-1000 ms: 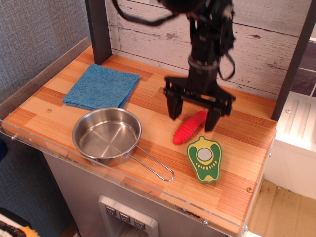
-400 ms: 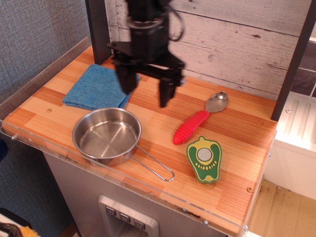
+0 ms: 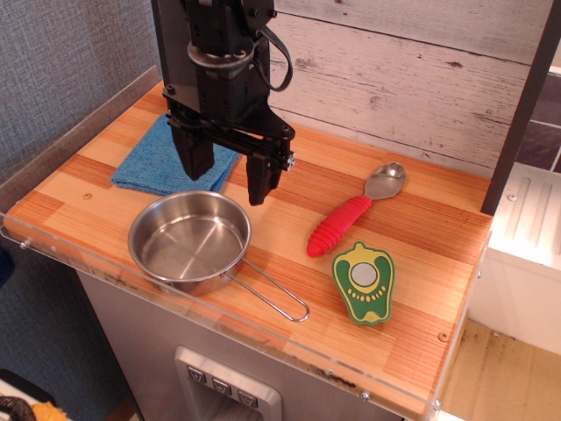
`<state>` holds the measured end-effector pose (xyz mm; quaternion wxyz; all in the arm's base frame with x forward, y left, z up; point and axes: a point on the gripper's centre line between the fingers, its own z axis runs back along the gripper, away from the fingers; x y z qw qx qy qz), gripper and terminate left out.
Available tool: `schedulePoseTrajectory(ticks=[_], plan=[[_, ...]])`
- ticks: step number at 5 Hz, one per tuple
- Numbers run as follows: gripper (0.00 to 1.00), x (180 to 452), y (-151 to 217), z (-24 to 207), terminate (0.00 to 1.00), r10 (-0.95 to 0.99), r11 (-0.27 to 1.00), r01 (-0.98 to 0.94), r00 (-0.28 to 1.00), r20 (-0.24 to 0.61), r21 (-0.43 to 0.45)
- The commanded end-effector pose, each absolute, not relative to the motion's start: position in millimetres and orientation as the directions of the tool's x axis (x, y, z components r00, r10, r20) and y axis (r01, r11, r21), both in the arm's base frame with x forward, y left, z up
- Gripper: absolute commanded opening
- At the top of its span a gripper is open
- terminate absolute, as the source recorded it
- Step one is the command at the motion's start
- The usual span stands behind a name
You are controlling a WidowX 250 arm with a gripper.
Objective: Pick up the red spoon and place it behind the green object
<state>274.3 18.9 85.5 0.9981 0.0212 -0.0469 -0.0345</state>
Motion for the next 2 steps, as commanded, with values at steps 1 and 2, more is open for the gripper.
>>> schedulePoseTrajectory(ticks=[1, 2], plan=[[1.00, 270.9, 25.8, 99.7, 0.00, -0.061, 0.998, 0.060, 0.988, 0.143, 0.012], [1.00, 270.9, 25.8, 99.7, 1.00, -0.061, 0.998, 0.060, 0.988, 0.143, 0.012]])
